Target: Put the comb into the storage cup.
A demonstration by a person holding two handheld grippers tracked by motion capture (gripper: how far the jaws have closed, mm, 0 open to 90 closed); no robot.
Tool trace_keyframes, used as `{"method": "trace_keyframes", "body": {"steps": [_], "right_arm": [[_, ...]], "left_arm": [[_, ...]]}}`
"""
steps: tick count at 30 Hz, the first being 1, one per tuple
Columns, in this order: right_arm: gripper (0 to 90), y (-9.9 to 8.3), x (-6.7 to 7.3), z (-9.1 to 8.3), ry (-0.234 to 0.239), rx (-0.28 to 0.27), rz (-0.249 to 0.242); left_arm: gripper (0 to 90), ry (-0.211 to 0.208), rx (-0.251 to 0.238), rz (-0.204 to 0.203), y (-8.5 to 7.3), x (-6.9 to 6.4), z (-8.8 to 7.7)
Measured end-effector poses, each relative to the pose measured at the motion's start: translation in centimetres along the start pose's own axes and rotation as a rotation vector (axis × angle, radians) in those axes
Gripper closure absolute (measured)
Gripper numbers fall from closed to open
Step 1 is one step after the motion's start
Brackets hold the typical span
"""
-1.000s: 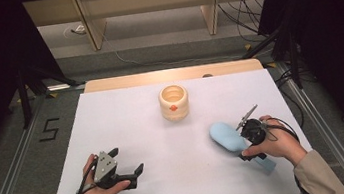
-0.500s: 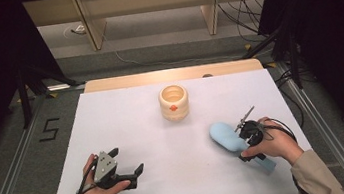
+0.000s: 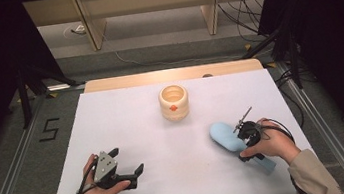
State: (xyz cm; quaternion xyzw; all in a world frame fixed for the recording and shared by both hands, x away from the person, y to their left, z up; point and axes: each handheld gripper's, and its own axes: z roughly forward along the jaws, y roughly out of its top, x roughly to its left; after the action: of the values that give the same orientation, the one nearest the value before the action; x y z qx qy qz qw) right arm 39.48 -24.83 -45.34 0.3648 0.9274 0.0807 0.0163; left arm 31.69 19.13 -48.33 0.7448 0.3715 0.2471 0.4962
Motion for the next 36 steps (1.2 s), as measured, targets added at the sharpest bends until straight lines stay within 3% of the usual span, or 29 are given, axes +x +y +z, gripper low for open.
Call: {"method": "trace_keyframes", "body": {"steps": [9,22,36], "right_arm": [[43.3,0.24,0.06,0.15,-0.006,0.014,0.007],[52.9,0.69,0.31,0.21,-0.054,0.031,0.023],[65.4,0.88,0.48,0.12,-0.057,0.04,0.049]], "left_arm": [[0.0,-0.002,-0.001,-0.002,0.0,0.01,0.0],[0.0,-0.002,-0.001,0.0,-0.01,0.02,0.0],[0.0,-0.003,-0.001,0.0,-0.02,0.0,0.01]]}}
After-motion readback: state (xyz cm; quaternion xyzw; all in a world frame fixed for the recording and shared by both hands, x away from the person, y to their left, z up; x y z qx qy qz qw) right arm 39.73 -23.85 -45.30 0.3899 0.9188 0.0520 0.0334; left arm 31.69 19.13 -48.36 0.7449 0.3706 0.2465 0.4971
